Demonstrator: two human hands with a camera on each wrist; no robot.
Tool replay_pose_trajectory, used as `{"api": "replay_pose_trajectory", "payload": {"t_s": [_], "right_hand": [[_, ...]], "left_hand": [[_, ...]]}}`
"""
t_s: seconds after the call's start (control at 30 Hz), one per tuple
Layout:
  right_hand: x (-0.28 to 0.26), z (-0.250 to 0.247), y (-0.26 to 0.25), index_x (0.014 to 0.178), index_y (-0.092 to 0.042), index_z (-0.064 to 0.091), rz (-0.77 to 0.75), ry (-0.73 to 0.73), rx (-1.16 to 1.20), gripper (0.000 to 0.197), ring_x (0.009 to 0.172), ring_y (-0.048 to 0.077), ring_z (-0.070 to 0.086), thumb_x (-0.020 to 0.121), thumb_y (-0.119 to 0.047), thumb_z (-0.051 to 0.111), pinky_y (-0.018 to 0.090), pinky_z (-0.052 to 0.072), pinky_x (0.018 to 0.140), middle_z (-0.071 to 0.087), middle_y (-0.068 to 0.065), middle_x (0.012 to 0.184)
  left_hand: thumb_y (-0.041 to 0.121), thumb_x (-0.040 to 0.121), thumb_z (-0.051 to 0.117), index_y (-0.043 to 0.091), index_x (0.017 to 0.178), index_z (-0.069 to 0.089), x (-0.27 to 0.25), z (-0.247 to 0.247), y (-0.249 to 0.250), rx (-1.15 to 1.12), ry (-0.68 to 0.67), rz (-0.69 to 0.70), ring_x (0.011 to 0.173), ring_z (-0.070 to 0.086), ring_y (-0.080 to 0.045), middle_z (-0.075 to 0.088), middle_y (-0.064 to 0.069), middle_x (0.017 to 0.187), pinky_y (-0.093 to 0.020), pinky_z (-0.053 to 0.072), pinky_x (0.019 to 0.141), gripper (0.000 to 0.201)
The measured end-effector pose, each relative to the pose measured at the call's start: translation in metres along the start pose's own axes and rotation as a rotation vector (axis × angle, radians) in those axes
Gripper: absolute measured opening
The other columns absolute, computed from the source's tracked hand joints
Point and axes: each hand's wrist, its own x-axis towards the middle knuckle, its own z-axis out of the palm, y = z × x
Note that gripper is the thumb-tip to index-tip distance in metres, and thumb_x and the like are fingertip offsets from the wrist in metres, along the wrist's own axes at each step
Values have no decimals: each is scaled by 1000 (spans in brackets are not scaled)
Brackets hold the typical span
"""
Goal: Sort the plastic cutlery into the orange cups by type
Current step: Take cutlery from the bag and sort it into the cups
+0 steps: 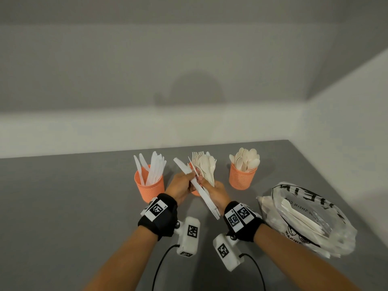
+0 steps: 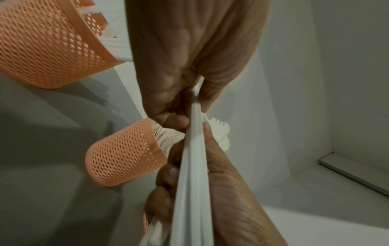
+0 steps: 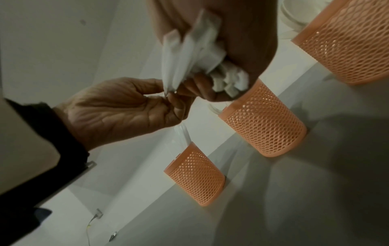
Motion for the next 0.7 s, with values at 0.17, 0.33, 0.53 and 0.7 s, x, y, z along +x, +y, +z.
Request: {"api": "replay_pose_trajectory", "payload": {"t_s": [0.17,0.33,0.53,0.7], "right_hand": [[3,4,3,105,-12,69,2,18,-13,31,100,28,66,88,-36,60,45,47,100,71,13,101],[0,9,2,117,-5,63,-59,10,-8,35,103,28,65,91,-27,57,44,48,99,69,15,107],[-2,6,-4,105,-9,65,-53,3,-20,30,81,13,63,93,-32,51,24,49,79,66,-3,82],[-3,2,-7,76,-13,59,36,-7,-20,32,53,14,50,94,-38,48,24,46,54,52,2,63]], "left_hand": [[9,97,41,-4,109,57,0,1,-2,48,26,-5,81,60,-22,61,-18,95,-32,51,83,24],[14,97,44,3,94,61,2,2,-2,120,93,12,81,60,-21,62,-16,94,-31,51,82,21],[11,96,40,5,88,59,0,2,1,137,158,29,80,61,-24,63,-15,87,-40,51,88,21],[11,98,29,9,94,52,2,-5,8,-26,288,132,51,61,-11,58,-7,67,-30,50,59,24]]}}
